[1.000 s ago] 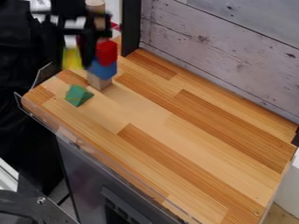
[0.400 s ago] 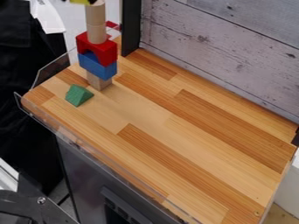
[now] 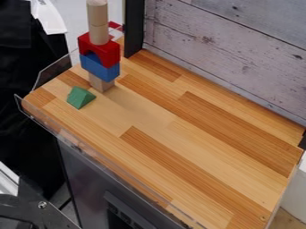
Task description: Put the yellow triangle on top of the tower
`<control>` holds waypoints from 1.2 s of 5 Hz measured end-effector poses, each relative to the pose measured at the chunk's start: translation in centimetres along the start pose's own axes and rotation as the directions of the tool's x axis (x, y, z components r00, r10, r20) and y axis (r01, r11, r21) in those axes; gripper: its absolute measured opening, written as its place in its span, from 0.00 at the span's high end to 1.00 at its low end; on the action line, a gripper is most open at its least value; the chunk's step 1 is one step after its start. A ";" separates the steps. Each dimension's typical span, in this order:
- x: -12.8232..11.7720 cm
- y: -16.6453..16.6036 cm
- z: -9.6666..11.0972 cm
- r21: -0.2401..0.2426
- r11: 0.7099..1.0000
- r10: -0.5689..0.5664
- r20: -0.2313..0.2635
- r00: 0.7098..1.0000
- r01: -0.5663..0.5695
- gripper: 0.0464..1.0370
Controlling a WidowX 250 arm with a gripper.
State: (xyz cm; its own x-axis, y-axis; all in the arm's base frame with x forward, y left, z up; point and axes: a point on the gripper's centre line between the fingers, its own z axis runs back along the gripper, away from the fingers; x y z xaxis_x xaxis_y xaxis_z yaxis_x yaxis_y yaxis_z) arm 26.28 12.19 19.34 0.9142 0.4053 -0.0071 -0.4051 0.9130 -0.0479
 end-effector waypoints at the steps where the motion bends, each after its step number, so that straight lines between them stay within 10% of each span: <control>1: 0.9 0.3 -0.5 -0.015 1.000 -0.002 -0.017 1.000 0.002 0.51; 6: 3.4 1.0 -2.6 -0.045 0.999 -0.002 -0.074 0.997 -0.002 0.51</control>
State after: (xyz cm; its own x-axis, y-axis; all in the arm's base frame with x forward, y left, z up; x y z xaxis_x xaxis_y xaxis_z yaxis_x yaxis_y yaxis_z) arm 29.05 14.38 16.68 0.9132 0.3993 -0.0808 -0.4058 0.9092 -0.0930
